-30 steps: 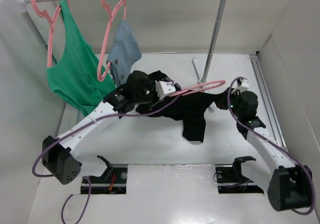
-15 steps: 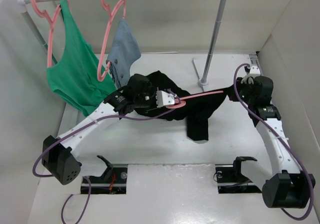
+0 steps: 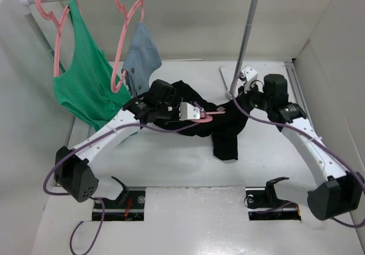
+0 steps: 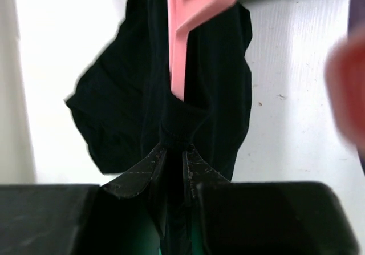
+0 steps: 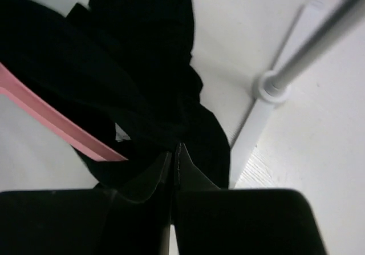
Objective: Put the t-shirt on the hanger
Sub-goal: Place tshirt on hanger
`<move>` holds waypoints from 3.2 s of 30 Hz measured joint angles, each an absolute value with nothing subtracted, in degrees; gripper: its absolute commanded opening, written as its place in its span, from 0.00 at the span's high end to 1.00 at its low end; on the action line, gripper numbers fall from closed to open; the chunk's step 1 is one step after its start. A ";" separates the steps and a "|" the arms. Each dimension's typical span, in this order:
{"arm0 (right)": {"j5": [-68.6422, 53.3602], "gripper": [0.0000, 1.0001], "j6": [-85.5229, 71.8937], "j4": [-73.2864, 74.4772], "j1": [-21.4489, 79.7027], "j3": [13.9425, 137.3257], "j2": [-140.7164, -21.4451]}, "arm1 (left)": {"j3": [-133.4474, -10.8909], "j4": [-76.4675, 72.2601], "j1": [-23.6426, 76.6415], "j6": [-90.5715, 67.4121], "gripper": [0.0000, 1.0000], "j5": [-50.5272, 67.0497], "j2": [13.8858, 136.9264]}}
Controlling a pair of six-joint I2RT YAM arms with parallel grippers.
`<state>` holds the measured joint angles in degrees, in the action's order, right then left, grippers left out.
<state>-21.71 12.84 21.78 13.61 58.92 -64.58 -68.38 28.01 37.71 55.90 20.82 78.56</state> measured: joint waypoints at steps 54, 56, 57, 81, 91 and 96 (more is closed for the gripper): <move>-33.61 1.00 20.71 29.50 16.84 62.76 -54.33 | -66.54 1.69 37.15 36.49 0.91 24.93 75.13; -34.15 1.00 20.71 31.42 16.12 63.44 -54.19 | -66.02 1.23 37.21 35.66 0.90 23.62 75.20; -34.28 1.00 20.69 32.40 15.77 63.79 -54.19 | -65.89 1.26 37.23 35.44 0.90 22.79 75.26; -32.18 1.00 16.29 52.31 12.03 105.19 -70.54 | -71.53 0.67 33.82 32.10 0.22 13.32 74.41; -31.86 1.00 9.30 49.23 13.78 126.54 -84.95 | -70.96 -0.36 33.58 27.07 0.21 10.72 71.90; -31.79 1.00 4.36 41.93 15.77 127.09 -89.19 | -68.93 -0.19 33.32 25.17 0.21 8.19 68.93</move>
<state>-31.79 4.36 41.93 15.77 127.09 -89.19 -68.93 -0.19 33.32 25.17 8.19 68.93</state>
